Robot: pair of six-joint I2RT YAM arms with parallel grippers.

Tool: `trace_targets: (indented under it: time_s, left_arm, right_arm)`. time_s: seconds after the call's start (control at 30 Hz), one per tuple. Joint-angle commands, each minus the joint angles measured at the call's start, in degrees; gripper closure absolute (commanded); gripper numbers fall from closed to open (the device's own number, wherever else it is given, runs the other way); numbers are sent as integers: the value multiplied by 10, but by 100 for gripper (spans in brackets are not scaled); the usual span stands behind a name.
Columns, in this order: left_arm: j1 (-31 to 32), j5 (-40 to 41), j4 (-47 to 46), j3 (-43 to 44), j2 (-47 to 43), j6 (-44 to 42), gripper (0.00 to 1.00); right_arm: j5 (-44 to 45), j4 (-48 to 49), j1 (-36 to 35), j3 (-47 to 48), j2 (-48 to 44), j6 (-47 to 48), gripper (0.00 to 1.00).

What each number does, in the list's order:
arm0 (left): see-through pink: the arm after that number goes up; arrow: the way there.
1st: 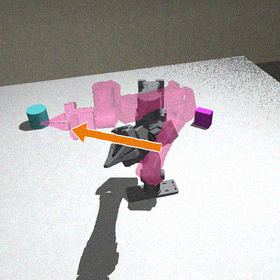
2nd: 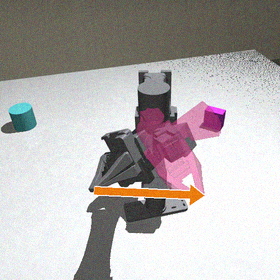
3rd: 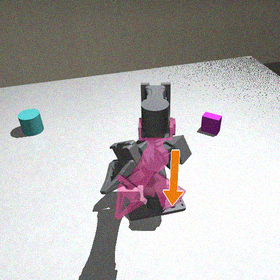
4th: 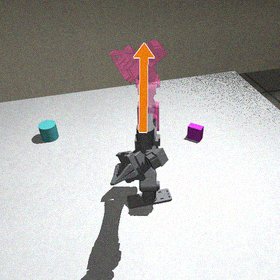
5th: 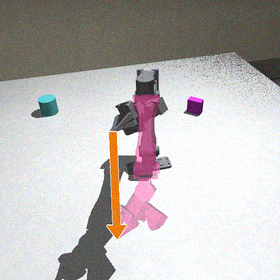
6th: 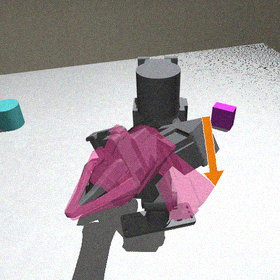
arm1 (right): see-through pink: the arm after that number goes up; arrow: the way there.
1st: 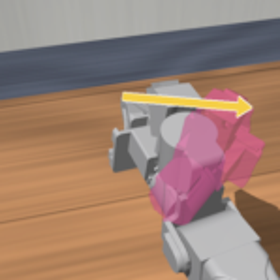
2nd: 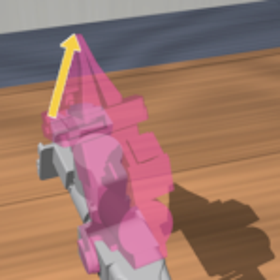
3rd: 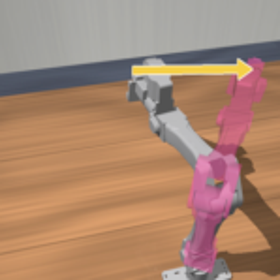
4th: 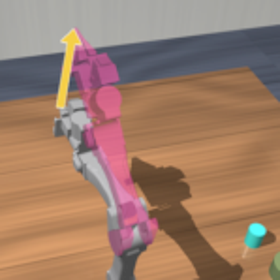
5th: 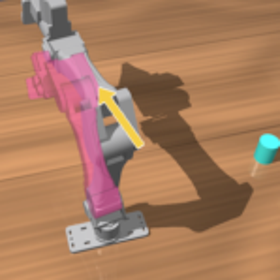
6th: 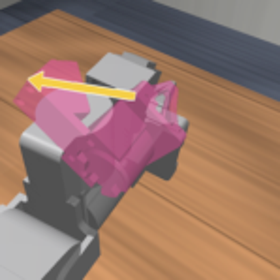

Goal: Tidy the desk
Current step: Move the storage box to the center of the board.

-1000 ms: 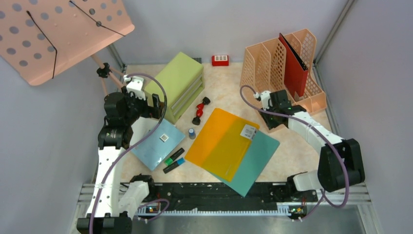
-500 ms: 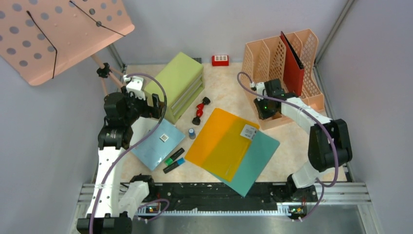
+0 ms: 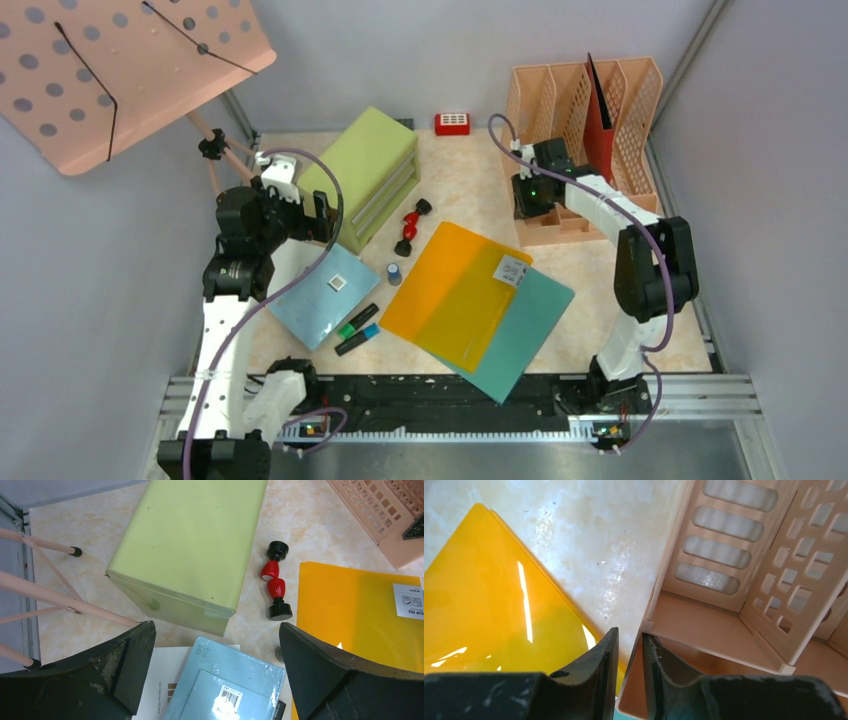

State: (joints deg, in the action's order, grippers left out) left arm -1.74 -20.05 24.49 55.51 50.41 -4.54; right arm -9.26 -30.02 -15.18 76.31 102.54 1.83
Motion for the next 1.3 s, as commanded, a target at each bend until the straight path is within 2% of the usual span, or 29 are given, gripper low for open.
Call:
trace_targets:
  time_s: [0.0,0.07,0.3,0.77,0.93,1.07,1.27]
  left_arm:
    - [-2,3,-17,18,-5,1,1]
    - [-3,1,-18,19,-4,1,1]
    - [-2,3,-19,15,-8,2,1]
    - [-2,9,-15,13,-21,0,1]
    - [-3,14,-14,11,-23,-6,1]
    - [-2,13,-15,12,-20,-11,1]
    - [-1,-11,12,43,-5,-57,1]
  right_arm:
    - [-57,32,4,5,-8,-57,73]
    - [-77,37,3,-6,-17,-65,67]
    - [-112,57,-17,-27,-42,-77,58]
    - [-120,54,-73,12,-19,-70,53]
    - [-65,38,-74,15,-53,-24,50]
    - [-13,18,-73,17,-103,47,42]
    - [3,-51,-72,3,-186,142,38]
